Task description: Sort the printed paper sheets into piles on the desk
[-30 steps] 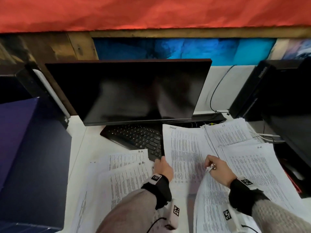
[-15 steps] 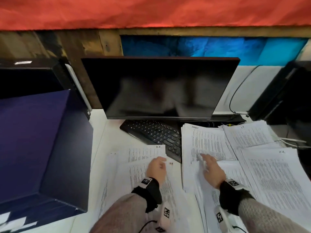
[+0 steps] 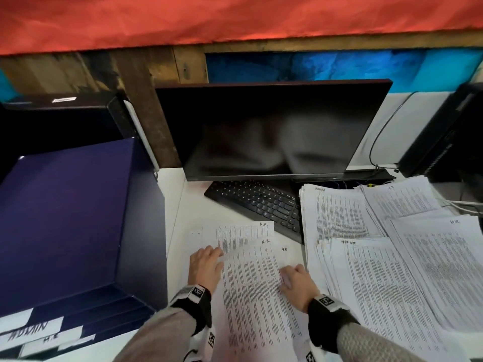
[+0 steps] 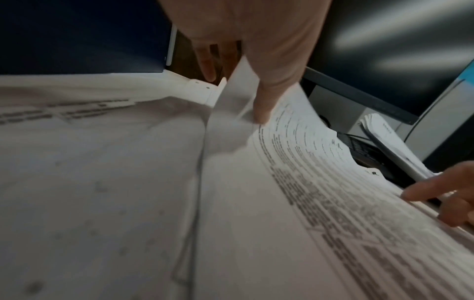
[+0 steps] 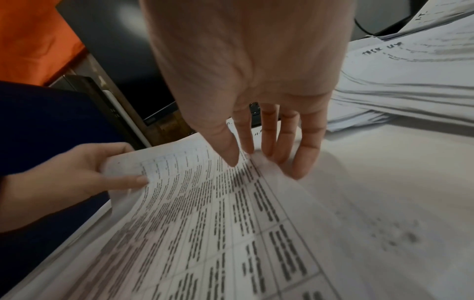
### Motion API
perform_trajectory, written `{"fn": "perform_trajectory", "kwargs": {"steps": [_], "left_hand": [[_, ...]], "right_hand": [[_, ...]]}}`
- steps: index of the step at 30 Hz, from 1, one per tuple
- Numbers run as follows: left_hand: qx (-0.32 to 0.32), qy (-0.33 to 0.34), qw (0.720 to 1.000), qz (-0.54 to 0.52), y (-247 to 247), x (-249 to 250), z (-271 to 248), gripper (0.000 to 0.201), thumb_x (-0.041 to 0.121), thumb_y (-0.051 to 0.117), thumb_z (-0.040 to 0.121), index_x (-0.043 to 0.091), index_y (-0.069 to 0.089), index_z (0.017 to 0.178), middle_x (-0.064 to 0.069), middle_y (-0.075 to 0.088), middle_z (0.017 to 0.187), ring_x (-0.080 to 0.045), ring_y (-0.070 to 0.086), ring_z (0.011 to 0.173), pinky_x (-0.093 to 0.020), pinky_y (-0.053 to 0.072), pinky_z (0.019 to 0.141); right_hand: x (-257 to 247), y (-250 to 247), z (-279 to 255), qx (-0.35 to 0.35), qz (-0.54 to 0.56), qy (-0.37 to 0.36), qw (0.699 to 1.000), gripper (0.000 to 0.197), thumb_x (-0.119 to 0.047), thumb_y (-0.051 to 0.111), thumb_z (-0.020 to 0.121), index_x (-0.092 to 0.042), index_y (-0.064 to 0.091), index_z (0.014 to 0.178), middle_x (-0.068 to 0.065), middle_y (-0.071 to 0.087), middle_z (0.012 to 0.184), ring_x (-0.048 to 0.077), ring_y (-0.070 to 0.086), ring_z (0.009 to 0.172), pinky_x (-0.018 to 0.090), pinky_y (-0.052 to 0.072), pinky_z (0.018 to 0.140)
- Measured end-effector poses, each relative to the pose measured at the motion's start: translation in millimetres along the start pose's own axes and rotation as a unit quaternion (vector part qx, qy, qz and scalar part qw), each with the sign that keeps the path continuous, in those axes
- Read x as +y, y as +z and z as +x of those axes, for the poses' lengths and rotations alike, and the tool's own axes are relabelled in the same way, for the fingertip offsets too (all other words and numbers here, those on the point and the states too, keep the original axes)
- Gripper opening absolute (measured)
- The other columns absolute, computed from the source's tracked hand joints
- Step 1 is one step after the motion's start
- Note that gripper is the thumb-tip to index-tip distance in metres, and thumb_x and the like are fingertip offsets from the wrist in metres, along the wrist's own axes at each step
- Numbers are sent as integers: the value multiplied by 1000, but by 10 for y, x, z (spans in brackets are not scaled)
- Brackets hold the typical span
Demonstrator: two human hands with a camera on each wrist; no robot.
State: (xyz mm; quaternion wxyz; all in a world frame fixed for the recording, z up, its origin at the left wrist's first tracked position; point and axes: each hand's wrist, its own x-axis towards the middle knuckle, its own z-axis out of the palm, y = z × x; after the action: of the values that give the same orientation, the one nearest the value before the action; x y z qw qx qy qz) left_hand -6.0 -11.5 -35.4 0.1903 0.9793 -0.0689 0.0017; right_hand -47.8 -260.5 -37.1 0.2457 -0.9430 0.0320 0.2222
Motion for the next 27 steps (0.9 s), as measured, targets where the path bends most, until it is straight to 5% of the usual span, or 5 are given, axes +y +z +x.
{"fn": "perform_trajectory", "kwargs": {"steps": [7, 14, 18, 23, 27], "left_hand": [[-41, 72, 989, -124, -173, -124, -128, 19, 25, 65, 88, 10, 67, 77, 12, 51, 74, -13, 47, 80, -25, 35, 75], [-51, -67, 966, -246, -358, -149, -194, 17, 29, 70, 84, 12, 69, 84, 5, 61, 75, -14, 55, 74, -18, 42, 65], [-66, -103, 953, -278, -394, -84, -161, 20, 29, 72, 82, 19, 62, 69, 7, 52, 61, -8, 46, 56, -12, 34, 48], [-34, -130, 943, -305, -360, -78, -127, 19, 34, 74, 80, 21, 61, 74, 9, 54, 65, -10, 48, 61, -13, 36, 54], [-35, -224, 915, -332, -296, -101, -42, 34, 37, 51, 95, 10, 56, 116, -1, 54, 112, -22, 52, 105, -35, 43, 95]], "right_hand": [[11, -149, 73, 96, 185, 59, 976, 66, -22, 68, 84, -13, 34, 140, 11, 44, 130, 24, 53, 113, 33, 44, 97], [-97, -166, 104, 119, 290, 59, 948, 17, -21, 73, 82, -12, 60, 88, 0, 60, 84, 19, 55, 83, 21, 40, 66], [-135, -152, 80, 135, 316, 45, 938, 42, -21, 77, 78, -14, 39, 63, -1, 42, 61, 16, 38, 58, 23, 32, 54], [-124, -149, 21, 160, 267, 3, 950, 49, -17, 75, 79, -16, 30, 59, -2, 34, 54, 15, 30, 53, 26, 26, 52], [-107, -114, -75, 106, 180, -62, 976, 32, -17, 71, 82, -24, 46, 62, -9, 61, 65, 13, 56, 64, 29, 46, 63]]}}
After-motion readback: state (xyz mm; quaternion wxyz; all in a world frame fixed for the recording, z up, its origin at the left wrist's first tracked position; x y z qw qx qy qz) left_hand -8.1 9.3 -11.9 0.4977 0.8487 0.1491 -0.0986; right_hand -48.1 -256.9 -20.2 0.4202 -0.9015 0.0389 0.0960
